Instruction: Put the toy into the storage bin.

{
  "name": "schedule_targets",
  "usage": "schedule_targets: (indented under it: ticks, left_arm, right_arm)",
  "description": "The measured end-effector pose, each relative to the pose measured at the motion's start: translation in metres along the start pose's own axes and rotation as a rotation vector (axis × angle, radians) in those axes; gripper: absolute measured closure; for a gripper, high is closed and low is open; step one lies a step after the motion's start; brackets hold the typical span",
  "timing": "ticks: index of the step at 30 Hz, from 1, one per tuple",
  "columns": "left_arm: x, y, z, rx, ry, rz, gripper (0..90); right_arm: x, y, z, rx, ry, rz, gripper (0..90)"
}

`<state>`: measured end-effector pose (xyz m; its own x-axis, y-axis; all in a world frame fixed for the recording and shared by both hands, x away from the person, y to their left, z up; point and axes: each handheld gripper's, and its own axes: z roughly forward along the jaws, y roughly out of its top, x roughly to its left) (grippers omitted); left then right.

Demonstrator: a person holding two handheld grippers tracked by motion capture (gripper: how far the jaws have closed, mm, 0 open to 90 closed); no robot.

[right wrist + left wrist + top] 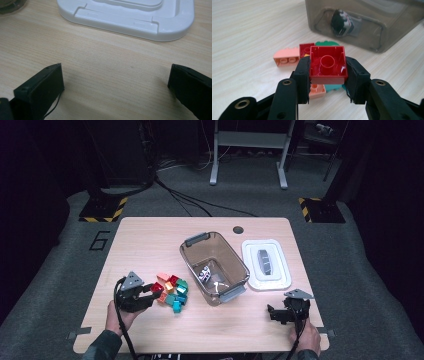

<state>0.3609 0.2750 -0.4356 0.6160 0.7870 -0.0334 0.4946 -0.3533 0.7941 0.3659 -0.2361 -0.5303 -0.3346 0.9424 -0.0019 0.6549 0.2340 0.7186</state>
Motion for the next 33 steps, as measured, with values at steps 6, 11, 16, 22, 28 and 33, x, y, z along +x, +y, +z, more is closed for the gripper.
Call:
schedule_targets:
  ticks: [6,11,16,22,28,33]
  left_arm:
    - [0.001,0.02,-0.003,0.001,-0.007,0.017,59.2]
    - [0.0,0.037,-0.004,-0.002,-0.015,0.032,59.1]
    - [-0.002,0.051,-0.005,-0.003,-0.026,0.051,59.2]
    - [-0.007,0.069,-0.001,-0.008,-0.043,0.065,59.1]
    - [-0.016,0.086,0.005,0.006,-0.065,0.088,59.1]
    - [-0.025,0.097,0.011,0.009,-0.082,0.105,59.1]
  right_arm:
    - [0.0,0.0,0.0,0.0,0.0,0.0,0.0]
    - [0.0,0.0,0.0,-0.001,0.0,-0.001,0.0]
    - [0.0,0.0,0.0,0.0,0.0,0.0,0.0]
    - [0.0,0.0,0.0,0.0,0.0,0.0,0.0]
    - [0.0,0.0,0.0,0.0,0.0,0.0,0.0]
    - [0.0,0.0,0.0,0.0,0.0,0.0,0.0]
